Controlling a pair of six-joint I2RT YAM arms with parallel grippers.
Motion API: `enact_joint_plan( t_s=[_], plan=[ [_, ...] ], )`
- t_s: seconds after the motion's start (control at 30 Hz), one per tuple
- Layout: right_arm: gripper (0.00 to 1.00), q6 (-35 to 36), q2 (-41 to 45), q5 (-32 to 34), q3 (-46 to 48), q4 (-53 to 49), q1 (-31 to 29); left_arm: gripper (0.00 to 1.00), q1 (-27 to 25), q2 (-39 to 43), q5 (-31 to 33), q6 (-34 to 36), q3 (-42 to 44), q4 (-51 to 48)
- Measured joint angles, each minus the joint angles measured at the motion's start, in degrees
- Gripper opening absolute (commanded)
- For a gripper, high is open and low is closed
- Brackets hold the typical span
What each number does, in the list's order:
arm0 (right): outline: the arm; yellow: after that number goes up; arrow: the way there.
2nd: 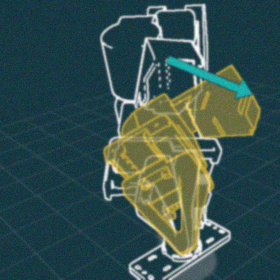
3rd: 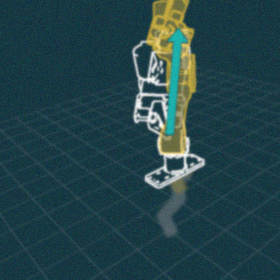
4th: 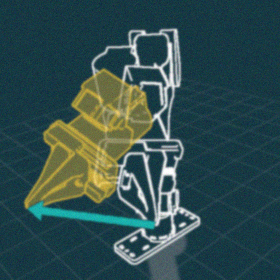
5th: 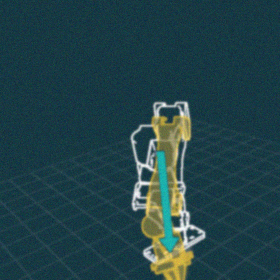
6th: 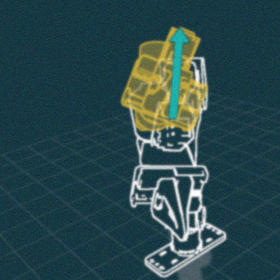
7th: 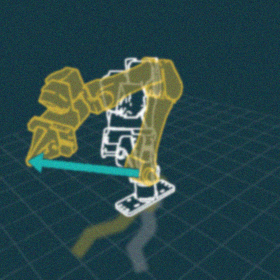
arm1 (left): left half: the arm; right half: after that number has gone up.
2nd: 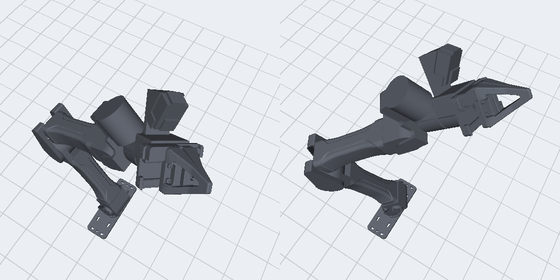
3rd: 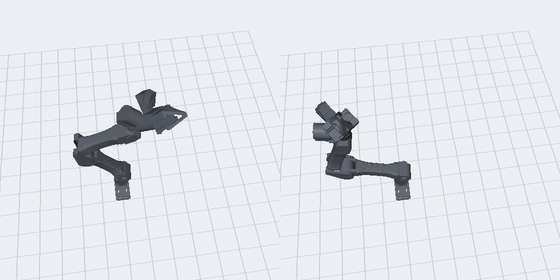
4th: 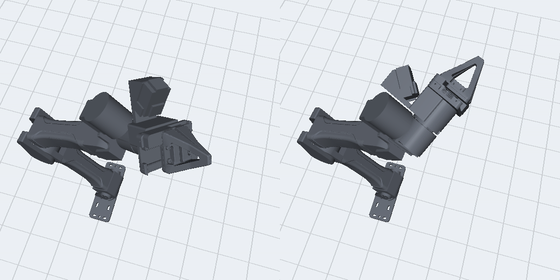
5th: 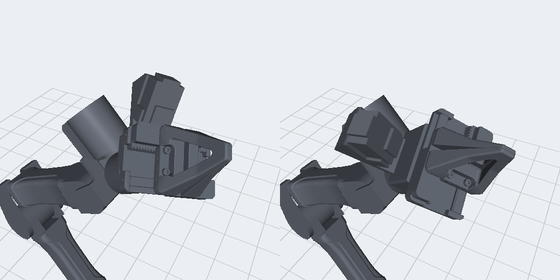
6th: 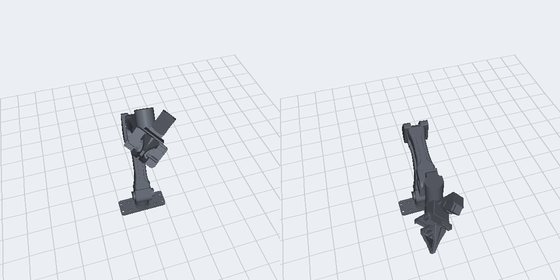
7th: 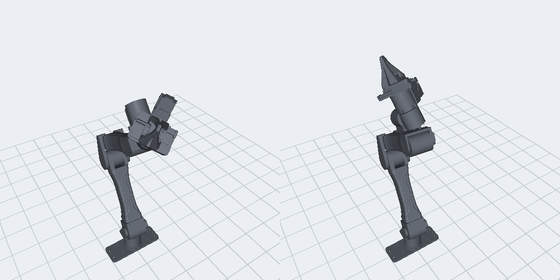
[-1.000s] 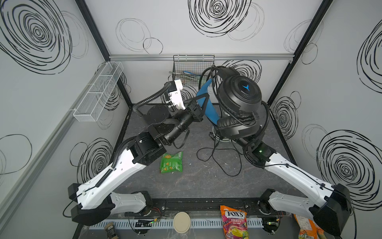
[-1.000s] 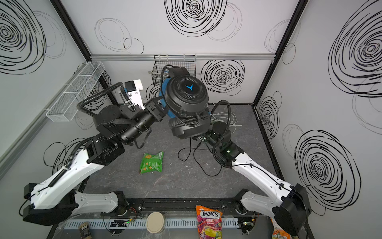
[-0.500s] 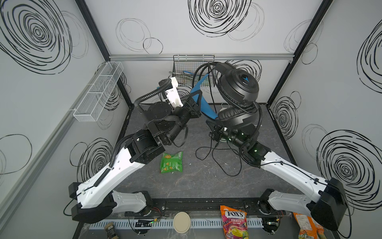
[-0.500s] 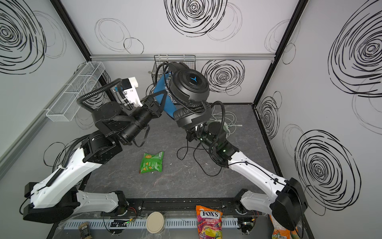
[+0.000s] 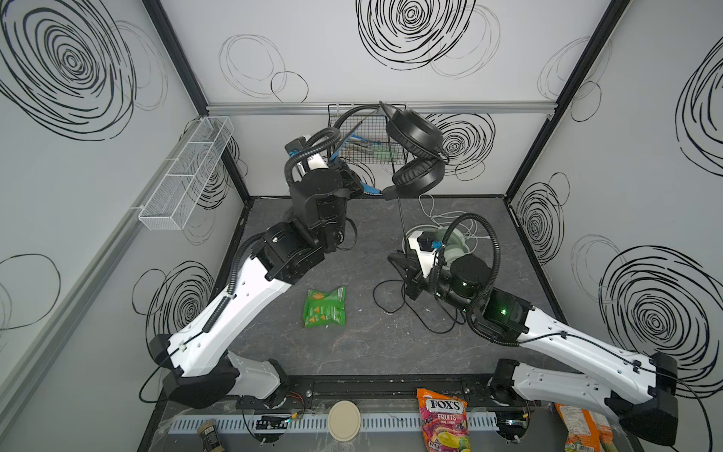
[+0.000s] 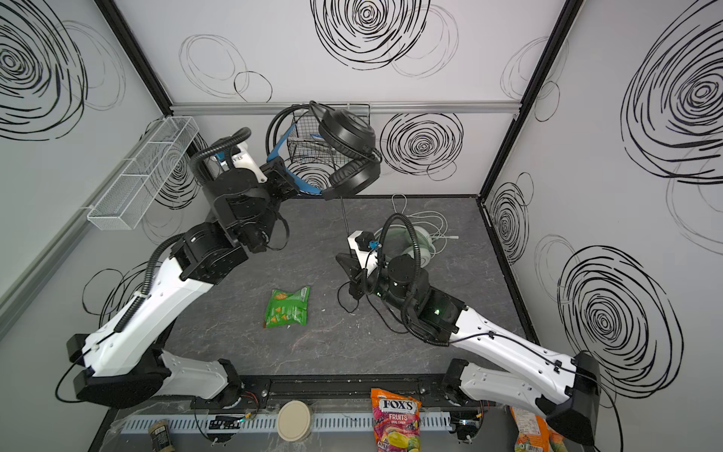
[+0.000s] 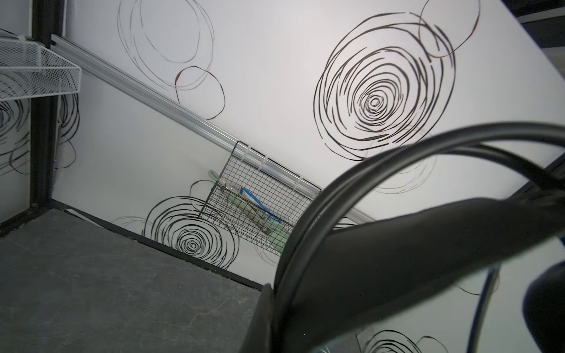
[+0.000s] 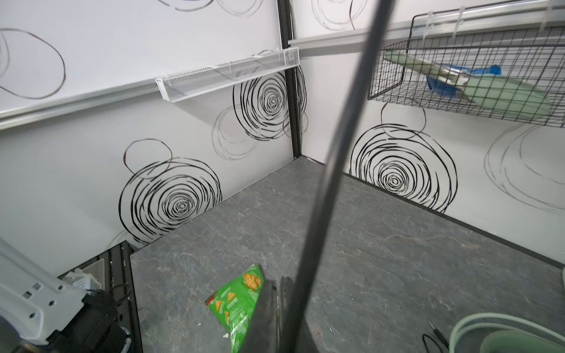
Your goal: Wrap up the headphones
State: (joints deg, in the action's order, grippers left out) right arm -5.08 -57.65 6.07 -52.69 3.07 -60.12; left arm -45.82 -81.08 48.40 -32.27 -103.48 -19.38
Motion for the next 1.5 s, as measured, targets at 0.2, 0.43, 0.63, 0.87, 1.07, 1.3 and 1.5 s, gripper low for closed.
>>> enact_joint_plan(
  t_s=[0.2,0.43,0.63,0.87,1.07,1.3,1.5],
  plan=[
    [0.00,3.30,-3.87,5.90,-7.39,-6.60,-5.44,0.00,0.17,-4.09,1.79,-0.02,1.29,-1.01],
    [0.00,8.15,-8.87,13.22,-21.33,-16.15,-10.47,0.00,-0.15,-4.11,1.70,3.26,5.25,0.90],
    [0.00,13.22,-10.29,19.06,-31.10,-27.08,-10.78,0.00,-2.29,-0.28,5.66,14.73,18.67,9.53],
    [0.00,16.33,-11.82,17.07,-35.76,-39.04,-5.90,0.00,-4.37,4.42,12.94,36.37,30.29,29.03],
    [0.01,18.60,-11.82,13.60,-37.35,-43.01,-1.40,0.00,-5.09,5.53,13.79,47.47,31.80,36.41],
    [0.03,26.18,-11.82,14.62,-39.89,-47.08,-1.05,0.00,-5.86,5.11,9.64,48.13,28.61,28.63],
    [0.05,35.39,-11.82,20.44,-40.30,-48.04,-1.66,0.00,-5.86,5.07,3.82,48.61,26.58,21.31]
  ],
)
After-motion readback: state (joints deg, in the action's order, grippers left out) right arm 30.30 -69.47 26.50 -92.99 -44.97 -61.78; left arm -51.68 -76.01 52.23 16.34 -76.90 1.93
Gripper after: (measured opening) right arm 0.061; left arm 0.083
